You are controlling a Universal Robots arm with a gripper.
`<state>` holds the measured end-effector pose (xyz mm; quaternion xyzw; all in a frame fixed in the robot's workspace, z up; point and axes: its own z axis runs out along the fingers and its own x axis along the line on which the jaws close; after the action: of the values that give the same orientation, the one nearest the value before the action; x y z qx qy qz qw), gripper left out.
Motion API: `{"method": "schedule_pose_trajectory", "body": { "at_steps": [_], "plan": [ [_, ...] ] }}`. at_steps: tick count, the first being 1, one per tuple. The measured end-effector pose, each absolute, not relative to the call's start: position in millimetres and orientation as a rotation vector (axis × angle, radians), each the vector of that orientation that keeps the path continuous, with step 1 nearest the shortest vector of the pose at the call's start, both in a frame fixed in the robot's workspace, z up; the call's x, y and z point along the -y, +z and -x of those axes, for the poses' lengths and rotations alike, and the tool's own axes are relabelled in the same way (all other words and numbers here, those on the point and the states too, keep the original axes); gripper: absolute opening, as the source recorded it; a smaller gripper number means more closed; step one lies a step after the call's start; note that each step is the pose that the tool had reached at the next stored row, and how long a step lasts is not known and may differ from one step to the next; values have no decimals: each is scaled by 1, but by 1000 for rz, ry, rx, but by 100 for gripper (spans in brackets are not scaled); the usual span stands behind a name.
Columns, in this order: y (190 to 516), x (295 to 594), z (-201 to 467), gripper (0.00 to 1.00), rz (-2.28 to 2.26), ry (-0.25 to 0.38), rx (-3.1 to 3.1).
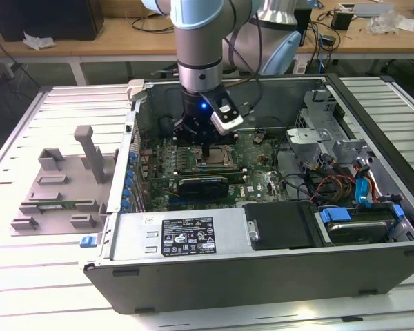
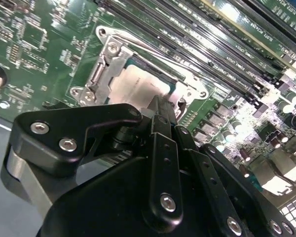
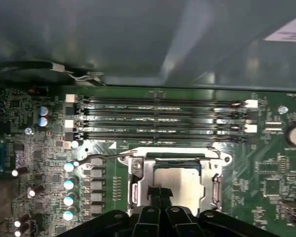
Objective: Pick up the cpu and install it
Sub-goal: 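Close the cpu cover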
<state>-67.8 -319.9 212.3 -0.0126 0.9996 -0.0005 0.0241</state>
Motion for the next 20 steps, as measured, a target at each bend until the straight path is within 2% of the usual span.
{"method": "schedule_pose_trajectory", "body": {
  "at_steps": [20],
  "plan": [
    [209,320,80,11,45,-2,-3093]
  ]
}}
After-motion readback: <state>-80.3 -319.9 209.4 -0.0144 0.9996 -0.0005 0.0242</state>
